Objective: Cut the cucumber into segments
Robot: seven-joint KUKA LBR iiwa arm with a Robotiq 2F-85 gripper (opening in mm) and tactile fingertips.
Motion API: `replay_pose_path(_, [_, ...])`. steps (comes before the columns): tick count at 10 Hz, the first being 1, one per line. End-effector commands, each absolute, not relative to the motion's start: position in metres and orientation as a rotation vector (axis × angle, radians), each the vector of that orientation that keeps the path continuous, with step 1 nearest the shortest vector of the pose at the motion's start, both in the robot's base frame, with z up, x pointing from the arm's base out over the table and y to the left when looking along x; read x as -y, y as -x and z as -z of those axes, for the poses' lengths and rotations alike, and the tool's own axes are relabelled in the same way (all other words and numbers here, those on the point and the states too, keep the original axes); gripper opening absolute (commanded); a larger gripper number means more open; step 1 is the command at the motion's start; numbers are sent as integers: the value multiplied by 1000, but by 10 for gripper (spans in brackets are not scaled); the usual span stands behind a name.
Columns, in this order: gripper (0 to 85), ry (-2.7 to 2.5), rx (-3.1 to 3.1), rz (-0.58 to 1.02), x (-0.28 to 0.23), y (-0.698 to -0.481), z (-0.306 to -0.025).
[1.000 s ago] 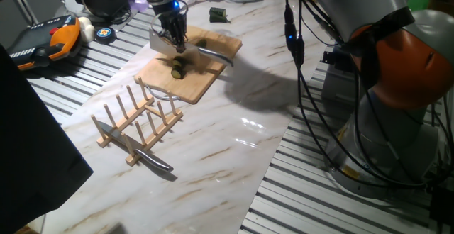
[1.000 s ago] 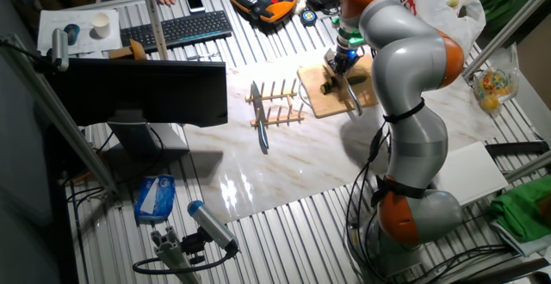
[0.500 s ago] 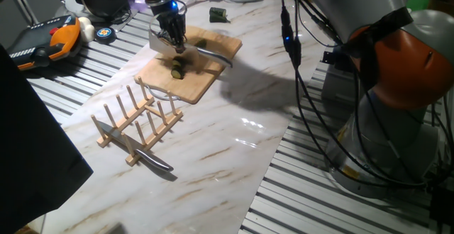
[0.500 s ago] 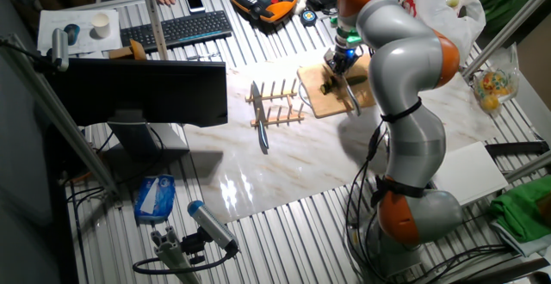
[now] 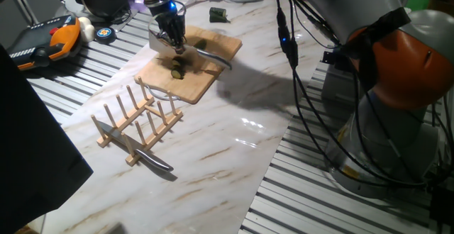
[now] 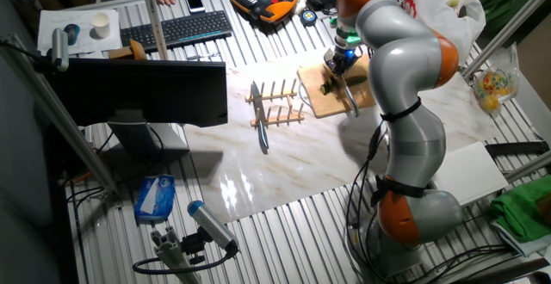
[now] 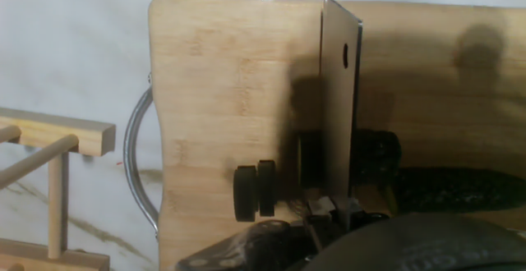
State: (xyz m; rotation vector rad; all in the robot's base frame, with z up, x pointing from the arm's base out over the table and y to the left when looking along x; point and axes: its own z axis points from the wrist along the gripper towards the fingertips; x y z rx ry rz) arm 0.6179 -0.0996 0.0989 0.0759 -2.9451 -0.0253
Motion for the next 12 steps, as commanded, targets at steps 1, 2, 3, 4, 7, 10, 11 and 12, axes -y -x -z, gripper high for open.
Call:
replay_pose_path(1, [7, -80, 2956, 25, 100, -618, -100])
replay_pose_path(2, [7, -93, 2974, 18, 100, -617, -100])
replay_pose_path(3, [7, -96, 2993, 18, 99, -616, -101])
replay_pose_path(4, [7, -96, 2996, 18, 99, -616, -101])
replay_pose_path(7, [7, -96, 3001, 20, 99, -616, -101])
replay_pose_path(10, [7, -103, 3007, 22, 99, -610, -104])
replay_pose_path(11, [7, -103, 2998, 23, 96, -605, -105])
replay_pose_path(12, [7, -101, 2992, 21, 95, -600, -104])
